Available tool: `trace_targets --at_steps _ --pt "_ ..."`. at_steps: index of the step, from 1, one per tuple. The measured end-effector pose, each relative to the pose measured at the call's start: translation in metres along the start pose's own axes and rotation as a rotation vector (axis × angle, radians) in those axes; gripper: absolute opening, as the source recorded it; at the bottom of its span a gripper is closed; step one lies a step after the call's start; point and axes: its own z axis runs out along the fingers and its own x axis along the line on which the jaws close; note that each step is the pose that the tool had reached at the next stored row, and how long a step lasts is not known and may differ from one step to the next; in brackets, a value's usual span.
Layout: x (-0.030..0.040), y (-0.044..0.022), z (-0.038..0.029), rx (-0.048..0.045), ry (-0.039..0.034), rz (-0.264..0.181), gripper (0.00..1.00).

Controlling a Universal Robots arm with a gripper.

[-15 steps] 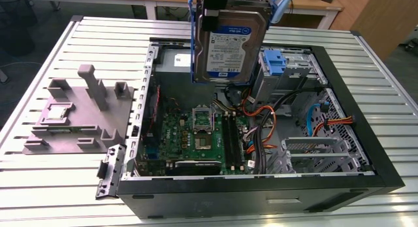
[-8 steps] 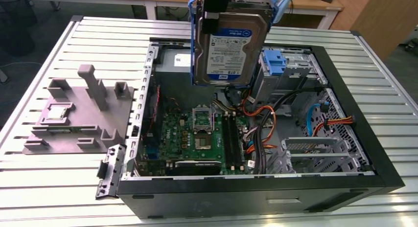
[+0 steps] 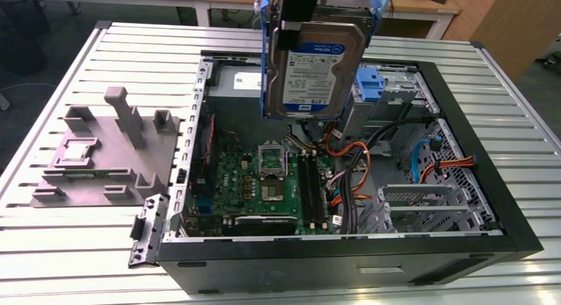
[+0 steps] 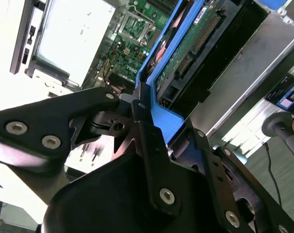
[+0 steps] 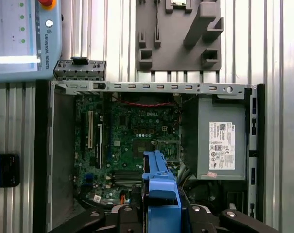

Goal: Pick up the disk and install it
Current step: 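Insert the disk into the insertion slot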

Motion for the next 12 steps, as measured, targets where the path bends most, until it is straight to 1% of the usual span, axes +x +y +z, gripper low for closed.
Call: trace_targets --at_steps 3,5,6,8,12 --pt "0.0001 -0.0082 0.0003 0.0000 -0.0001 0.000 0.36" --pt "0.0011 -0.0094 0.0005 0.0000 0.0000 0.000 0.36" --pt "0.0028 -0.0095 0.0008 0.0000 -0.0001 0.000 0.36" --pt "0.0081 -0.0095 0.0011 0.0000 0.0000 0.000 0.36" --pt "0.0227 -0.0096 0.0023 0.0003 0.0000 0.000 0.36"
